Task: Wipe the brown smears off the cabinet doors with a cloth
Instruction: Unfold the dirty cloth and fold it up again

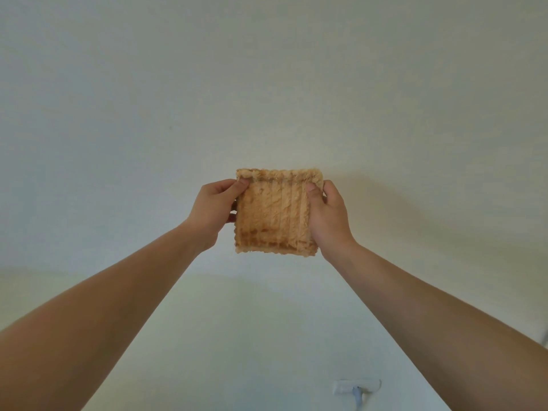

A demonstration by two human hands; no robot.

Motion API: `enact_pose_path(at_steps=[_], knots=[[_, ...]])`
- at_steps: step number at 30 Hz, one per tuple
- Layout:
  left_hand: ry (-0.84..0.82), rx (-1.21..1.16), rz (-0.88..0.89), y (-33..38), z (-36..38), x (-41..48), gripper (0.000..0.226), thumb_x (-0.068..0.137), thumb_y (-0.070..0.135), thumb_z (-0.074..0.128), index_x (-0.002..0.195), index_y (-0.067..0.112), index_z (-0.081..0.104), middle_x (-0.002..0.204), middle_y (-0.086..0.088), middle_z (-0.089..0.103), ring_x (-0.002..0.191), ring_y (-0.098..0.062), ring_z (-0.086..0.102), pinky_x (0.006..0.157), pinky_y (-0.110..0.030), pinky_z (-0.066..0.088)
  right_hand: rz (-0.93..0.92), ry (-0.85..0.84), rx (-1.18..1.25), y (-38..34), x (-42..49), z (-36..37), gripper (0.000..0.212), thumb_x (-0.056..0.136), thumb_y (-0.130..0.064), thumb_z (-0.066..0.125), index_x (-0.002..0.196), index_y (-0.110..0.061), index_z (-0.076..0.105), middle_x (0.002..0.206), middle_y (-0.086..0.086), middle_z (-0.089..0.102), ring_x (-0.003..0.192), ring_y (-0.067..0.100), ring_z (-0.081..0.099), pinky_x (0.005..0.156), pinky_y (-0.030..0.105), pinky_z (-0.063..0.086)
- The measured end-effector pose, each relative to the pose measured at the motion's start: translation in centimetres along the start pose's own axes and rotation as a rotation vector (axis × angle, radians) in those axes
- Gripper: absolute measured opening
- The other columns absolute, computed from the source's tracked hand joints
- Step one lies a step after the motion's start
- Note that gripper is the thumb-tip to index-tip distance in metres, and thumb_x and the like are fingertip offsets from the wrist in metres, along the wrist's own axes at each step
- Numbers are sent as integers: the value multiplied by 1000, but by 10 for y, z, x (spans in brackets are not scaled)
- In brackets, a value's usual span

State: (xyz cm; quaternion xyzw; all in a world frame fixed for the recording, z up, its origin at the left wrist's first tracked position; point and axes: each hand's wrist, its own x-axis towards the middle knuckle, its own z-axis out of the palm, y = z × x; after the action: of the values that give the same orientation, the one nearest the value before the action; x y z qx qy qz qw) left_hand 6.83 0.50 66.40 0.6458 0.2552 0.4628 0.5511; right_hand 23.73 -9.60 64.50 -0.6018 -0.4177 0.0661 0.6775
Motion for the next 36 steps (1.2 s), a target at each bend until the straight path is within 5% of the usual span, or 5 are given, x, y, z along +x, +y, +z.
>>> enact_pose_path(at_steps=[14, 20, 29, 33, 36], knots=[[48, 53, 28, -163, -28, -17, 42, 100, 33, 59, 99, -8, 66, 85, -10, 58, 72, -22, 58, 56, -26, 53, 10, -55, 30, 146, -52, 43, 38, 105, -37, 46, 91, -3, 40, 76, 7, 42, 63, 20, 36, 55, 32, 33], [49, 125, 60, -241, -28, -29, 35, 100, 33, 59, 75, 11, 67, 61, 9, 55, 57, -11, 54, 60, -30, 49, 26, -77, 28, 236, -75, 59, 36, 105, -40, 47, 90, -7, 43, 74, 2, 45, 68, 18, 44, 65, 36, 40], [56, 160, 65, -358, -22, -83, 44, 100, 46, 54, 101, 4, 65, 84, -8, 57, 75, -22, 52, 63, -35, 44, 28, -59, 4, 341, -151, 58, 34, 106, -41, 44, 90, -11, 41, 72, -1, 42, 65, 16, 42, 64, 35, 37], [24, 171, 16, -399, -27, -112, 37, 103, 47, 47, 111, 19, 68, 118, -12, 69, 109, -30, 66, 97, -47, 54, 69, -80, -1, 374, -181, 63, 34, 106, -43, 43, 101, -9, 41, 72, -5, 36, 62, 16, 36, 61, 38, 35], [61, 195, -10, -419, -31, -136, 35, 105, 47, 41, 113, 23, 66, 117, -5, 70, 110, -24, 66, 93, -41, 56, 84, -96, 18, 388, -205, 68, 33, 107, -41, 42, 96, -10, 40, 73, -4, 34, 64, 16, 34, 62, 35, 33]])
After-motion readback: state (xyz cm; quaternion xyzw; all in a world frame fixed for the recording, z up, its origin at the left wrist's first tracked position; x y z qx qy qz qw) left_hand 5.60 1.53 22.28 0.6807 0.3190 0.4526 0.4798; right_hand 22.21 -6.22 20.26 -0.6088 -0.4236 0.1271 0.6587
